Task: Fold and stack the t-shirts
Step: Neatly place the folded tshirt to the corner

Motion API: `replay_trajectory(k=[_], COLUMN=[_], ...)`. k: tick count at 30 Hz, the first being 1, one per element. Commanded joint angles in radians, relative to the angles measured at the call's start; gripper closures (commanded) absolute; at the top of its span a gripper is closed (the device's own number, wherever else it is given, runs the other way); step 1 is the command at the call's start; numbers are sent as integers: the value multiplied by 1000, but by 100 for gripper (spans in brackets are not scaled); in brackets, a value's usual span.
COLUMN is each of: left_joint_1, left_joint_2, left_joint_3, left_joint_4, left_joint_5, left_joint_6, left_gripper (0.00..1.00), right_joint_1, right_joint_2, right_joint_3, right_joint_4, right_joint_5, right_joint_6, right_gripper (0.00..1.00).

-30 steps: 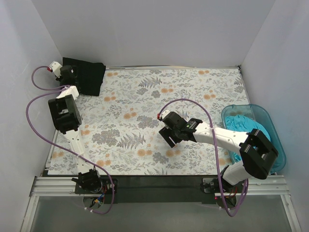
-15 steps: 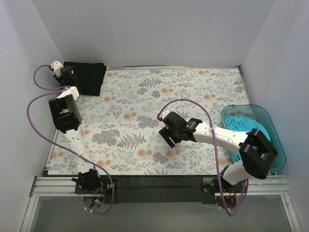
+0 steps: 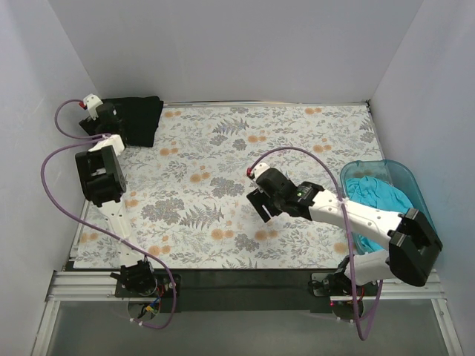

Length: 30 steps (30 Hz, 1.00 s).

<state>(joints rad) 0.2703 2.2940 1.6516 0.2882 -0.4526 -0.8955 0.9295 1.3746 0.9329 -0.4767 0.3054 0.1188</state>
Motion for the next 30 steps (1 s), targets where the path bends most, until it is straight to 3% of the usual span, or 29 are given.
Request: replay_trajectory(k=[1,10,15,24,30], left_joint_1=[-23,-25,-26,-28,-65], left_joint_2=[-142,-324,-438,-800,-1051], left_joint_3=[-47,-110,-160,-410,-460], left_joint_4=[-18,-90,-198,-326,-520], left_joint_5=[-4,-41,26,429,607], left_joint_6=[6,-16,-71,-246,-283], left_gripper=[8,5,5,5,5], right_joint_1=[-4,-6,-8,-12,-14], right_joint_2=[-74,-250,-353,-496,-554], right_joint_3=[20,-3,-5,7,32], right_joint_4=[-19,-51,-71,-89,-99], right_joint_5=[58,115,139,236,291], right_joint_6=[38,111,140,160,140], right_gripper=[31,31,30,18,9])
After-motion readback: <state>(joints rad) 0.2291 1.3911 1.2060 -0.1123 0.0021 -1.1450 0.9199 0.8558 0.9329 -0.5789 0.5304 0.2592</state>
